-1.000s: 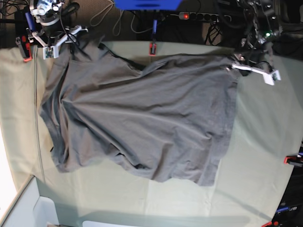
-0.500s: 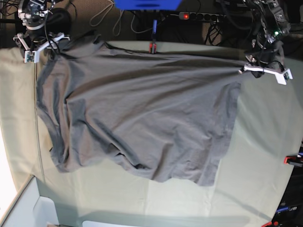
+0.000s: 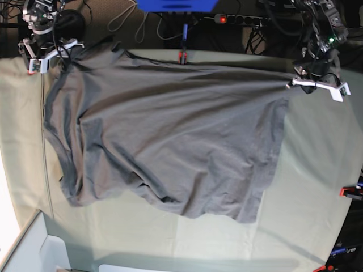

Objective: Layout the t-shirt on the table in an organized manner, then fold the t-shirt properly
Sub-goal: 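Regrasp the shirt edge with both grippers and stretch it taut, then lift the shirt with both grippers and flick it over the table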

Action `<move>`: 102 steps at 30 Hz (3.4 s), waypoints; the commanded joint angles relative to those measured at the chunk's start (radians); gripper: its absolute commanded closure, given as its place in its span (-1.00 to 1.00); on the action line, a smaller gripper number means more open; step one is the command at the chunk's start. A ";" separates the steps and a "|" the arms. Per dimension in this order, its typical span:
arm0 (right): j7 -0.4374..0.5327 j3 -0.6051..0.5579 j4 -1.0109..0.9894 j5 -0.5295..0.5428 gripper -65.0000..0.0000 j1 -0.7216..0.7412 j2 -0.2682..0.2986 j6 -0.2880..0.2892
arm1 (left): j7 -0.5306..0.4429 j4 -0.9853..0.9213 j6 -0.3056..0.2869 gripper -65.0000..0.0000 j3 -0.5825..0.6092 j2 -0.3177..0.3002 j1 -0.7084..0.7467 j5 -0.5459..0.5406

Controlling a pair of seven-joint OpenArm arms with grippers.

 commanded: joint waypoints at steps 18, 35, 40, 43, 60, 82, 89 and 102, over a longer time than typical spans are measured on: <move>-0.020 0.072 -0.001 -0.026 1.00 0.038 0.003 0.013 | -0.019 0.015 -0.001 1.00 -0.004 -0.007 -0.004 0.002; -0.028 0.072 0.240 -0.021 1.00 0.250 0.028 0.110 | 0.019 0.176 0.000 1.00 0.001 -0.007 -0.182 0.005; -0.057 0.026 0.240 -0.023 1.00 0.339 0.065 0.110 | 0.123 0.182 0.000 1.00 -0.002 -0.019 -0.314 0.002; -0.123 -0.034 0.238 -0.023 1.00 0.382 0.091 0.110 | 0.126 0.173 0.000 1.00 0.001 -0.022 -0.372 0.002; -0.284 -0.360 -0.068 -0.029 1.00 1.004 0.272 0.110 | 0.068 -0.045 0.009 1.00 0.196 -0.079 -0.889 0.011; -0.208 -0.519 -0.489 -0.027 1.00 1.665 0.435 0.046 | -0.066 -0.472 0.008 1.00 0.282 -0.110 -1.476 0.003; -0.212 -0.475 -0.263 -0.023 1.00 1.430 0.455 0.048 | -0.079 -0.422 0.003 1.00 0.302 -0.128 -1.327 0.002; -0.200 -0.274 0.231 -0.021 1.00 0.692 0.249 0.110 | -0.079 -0.157 0.002 1.00 0.300 -0.157 -0.876 0.000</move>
